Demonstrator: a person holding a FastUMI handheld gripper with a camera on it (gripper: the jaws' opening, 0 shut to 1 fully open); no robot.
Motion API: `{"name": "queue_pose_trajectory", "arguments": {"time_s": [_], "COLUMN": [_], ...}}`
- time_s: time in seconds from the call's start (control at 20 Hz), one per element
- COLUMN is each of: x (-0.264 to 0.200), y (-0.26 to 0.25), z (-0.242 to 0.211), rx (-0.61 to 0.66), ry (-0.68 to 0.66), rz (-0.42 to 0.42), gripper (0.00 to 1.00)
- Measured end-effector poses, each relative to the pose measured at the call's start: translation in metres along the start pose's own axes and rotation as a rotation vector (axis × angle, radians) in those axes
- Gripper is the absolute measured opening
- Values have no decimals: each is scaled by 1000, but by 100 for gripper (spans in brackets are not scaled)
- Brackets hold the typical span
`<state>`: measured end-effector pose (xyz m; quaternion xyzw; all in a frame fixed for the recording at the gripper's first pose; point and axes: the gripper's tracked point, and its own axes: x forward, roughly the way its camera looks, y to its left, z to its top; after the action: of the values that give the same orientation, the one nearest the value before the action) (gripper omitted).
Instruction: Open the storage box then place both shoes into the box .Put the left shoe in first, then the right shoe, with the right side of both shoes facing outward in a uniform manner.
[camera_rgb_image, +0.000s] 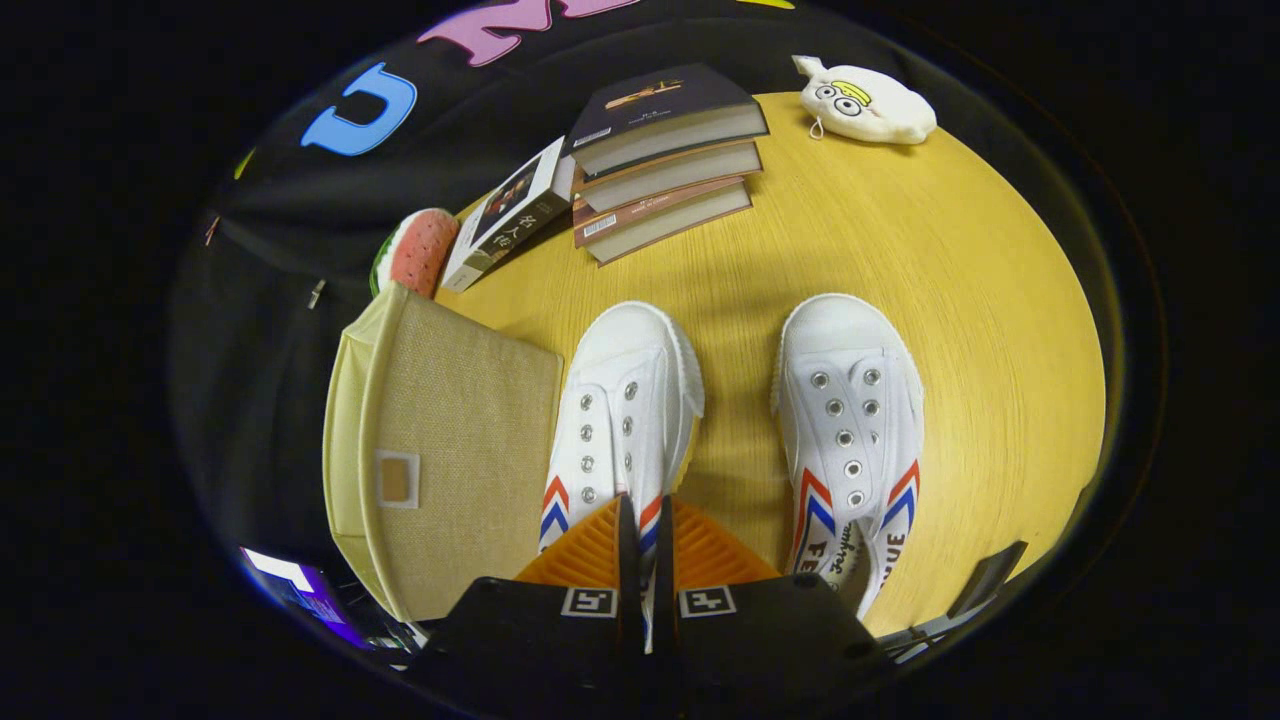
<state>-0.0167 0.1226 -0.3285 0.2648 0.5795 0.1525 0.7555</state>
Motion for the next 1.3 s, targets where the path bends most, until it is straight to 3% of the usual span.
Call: {"name": "queue_pose_trajectory", "arguments": {"time_s": [0.4, 0.6, 0.85, 1.3], "x": [-79, -92, -64, 22], "y": [87, 152, 215, 240], "z": [21, 28, 21, -11], "rx": [-9, -59, -19, 68], "ry": [-125, -149, -113, -29], "rz": [151, 225, 266, 150], "gripper": [8, 8, 8, 8]}}
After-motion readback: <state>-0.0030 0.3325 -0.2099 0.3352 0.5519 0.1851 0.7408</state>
